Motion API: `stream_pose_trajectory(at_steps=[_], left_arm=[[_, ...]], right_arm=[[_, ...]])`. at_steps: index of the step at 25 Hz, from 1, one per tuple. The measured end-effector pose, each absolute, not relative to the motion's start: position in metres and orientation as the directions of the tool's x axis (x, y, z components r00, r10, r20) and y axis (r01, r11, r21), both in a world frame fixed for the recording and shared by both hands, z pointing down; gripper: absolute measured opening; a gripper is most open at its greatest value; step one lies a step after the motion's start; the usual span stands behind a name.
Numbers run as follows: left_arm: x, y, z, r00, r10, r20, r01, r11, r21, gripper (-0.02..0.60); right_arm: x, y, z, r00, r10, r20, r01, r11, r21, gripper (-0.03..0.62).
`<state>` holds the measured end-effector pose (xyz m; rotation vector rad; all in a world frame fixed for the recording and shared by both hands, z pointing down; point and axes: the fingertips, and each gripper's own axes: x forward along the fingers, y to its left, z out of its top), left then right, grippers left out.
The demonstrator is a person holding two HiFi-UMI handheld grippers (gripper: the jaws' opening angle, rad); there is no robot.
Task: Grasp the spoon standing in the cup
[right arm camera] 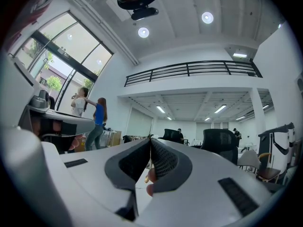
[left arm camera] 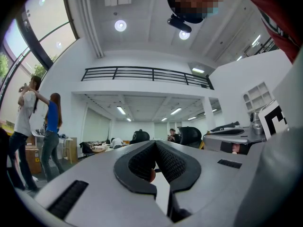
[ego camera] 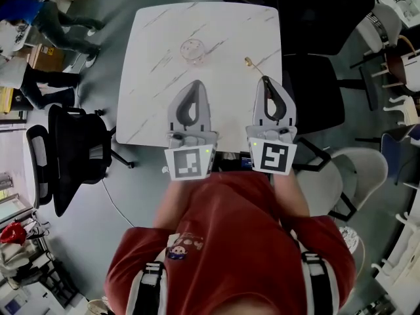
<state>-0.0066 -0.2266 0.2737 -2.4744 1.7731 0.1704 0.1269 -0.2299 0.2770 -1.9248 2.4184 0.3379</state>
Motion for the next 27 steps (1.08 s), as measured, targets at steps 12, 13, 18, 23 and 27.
stream_pose_trajectory(at_steps=[12,13,18,23,27], left_arm=[[-0.015,-0.230,0.273,0.318,-0.938,-0.141,-0.947,-0.320,-0.003,0.002],[-0.016,-0.230,0.272,0.317,-0.938,-0.142,-0.947,-0.320,-0.003,0.002],[-0.019,-0.232,0.273,0.316,-0.939,-0.140,-0.948,-0.319,0.001,0.002],[-0.021,-0.232,0.275,0.315,-0.938,-0.141,-0.948,-0.319,0.000,0.002],[-0.022,-0.233,0.272,0.314,-0.939,-0.144,-0.948,-0.317,0.003,0.002]], right_arm=[[0.117,-0.234,0.273,-0.237,-0.958,-0.160,-0.966,0.214,0.148,0.015],[0.117,-0.234,0.273,-0.237,-0.958,-0.160,-0.965,0.214,0.149,0.015],[0.113,-0.236,0.273,-0.240,-0.958,-0.159,-0.964,0.217,0.152,0.015],[0.111,-0.236,0.274,-0.242,-0.957,-0.161,-0.964,0.218,0.152,0.015],[0.110,-0.237,0.272,-0.243,-0.957,-0.158,-0.964,0.220,0.148,0.015]])
